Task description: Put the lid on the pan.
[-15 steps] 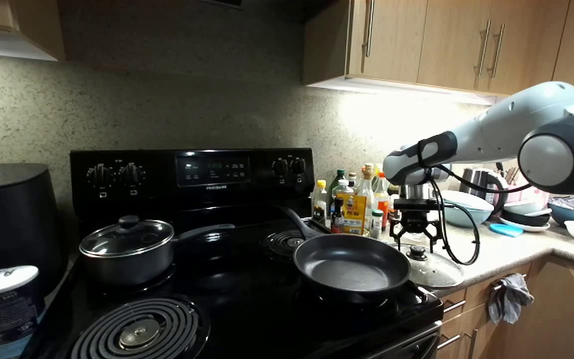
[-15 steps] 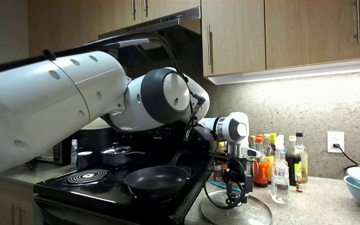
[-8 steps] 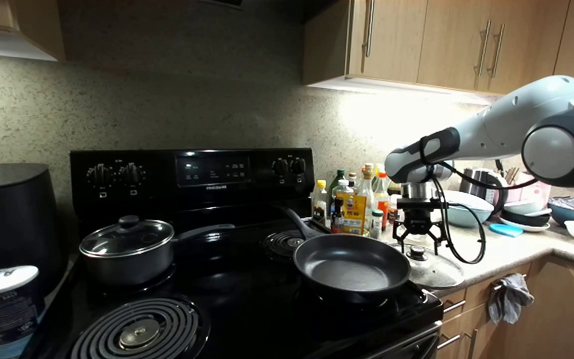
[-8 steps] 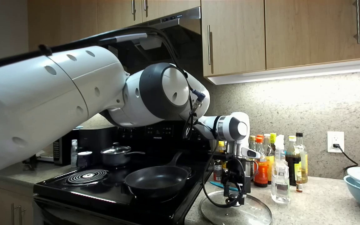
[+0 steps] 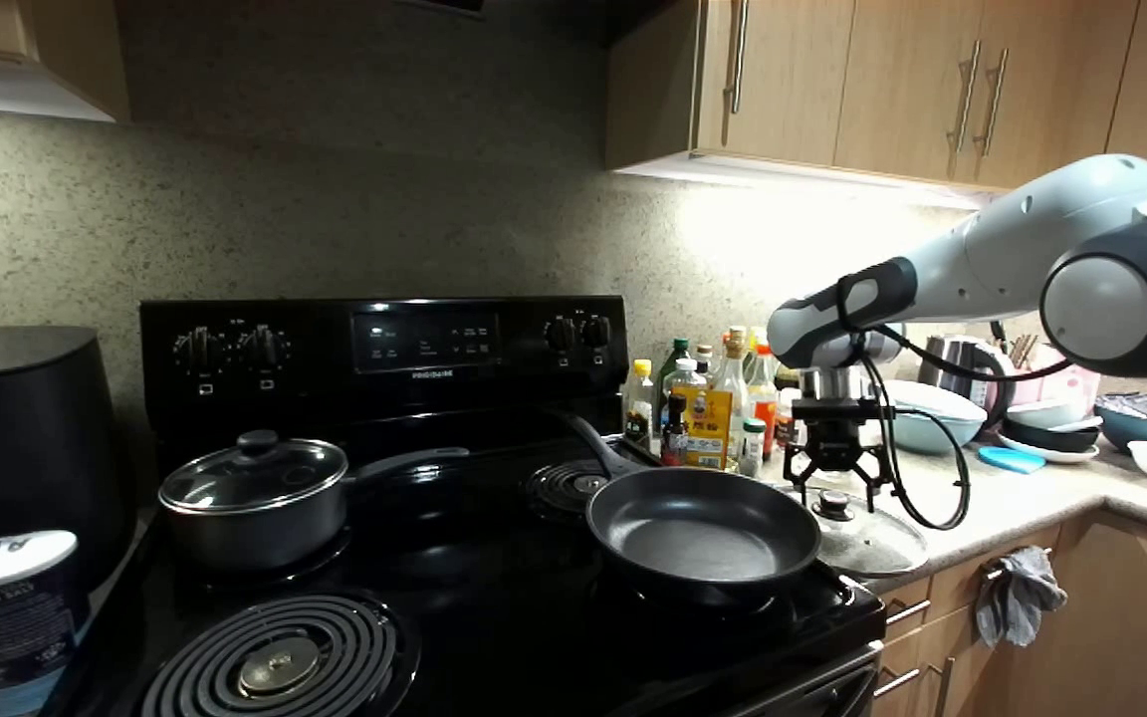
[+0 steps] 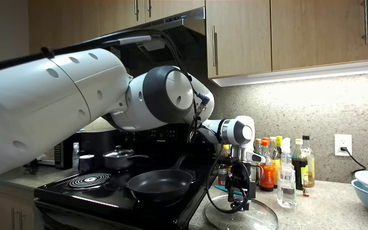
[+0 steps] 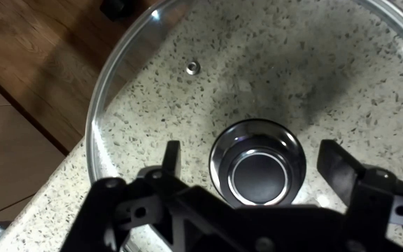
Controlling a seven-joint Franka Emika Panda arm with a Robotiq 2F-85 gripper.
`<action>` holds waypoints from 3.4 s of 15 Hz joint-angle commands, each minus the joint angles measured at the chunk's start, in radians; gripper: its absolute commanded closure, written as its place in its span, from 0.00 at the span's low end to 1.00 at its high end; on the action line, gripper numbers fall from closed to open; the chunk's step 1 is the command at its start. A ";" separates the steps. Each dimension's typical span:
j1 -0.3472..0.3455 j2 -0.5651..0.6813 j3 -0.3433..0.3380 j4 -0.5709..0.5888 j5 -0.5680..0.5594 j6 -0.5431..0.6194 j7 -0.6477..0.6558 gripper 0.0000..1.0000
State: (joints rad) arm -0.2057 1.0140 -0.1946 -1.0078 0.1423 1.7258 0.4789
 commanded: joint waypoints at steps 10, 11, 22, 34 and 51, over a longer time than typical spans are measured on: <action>0.018 0.012 -0.004 0.020 -0.007 0.006 0.004 0.53; 0.017 0.014 -0.005 0.025 -0.006 0.004 0.009 0.58; 0.007 0.031 -0.001 0.062 -0.004 -0.020 -0.002 0.21; -0.011 0.006 -0.004 0.007 0.007 0.004 -0.014 0.00; 0.000 -0.006 -0.010 -0.010 -0.011 0.080 -0.010 0.00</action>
State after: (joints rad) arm -0.2111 1.0139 -0.2011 -1.0038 0.1414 1.8000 0.4785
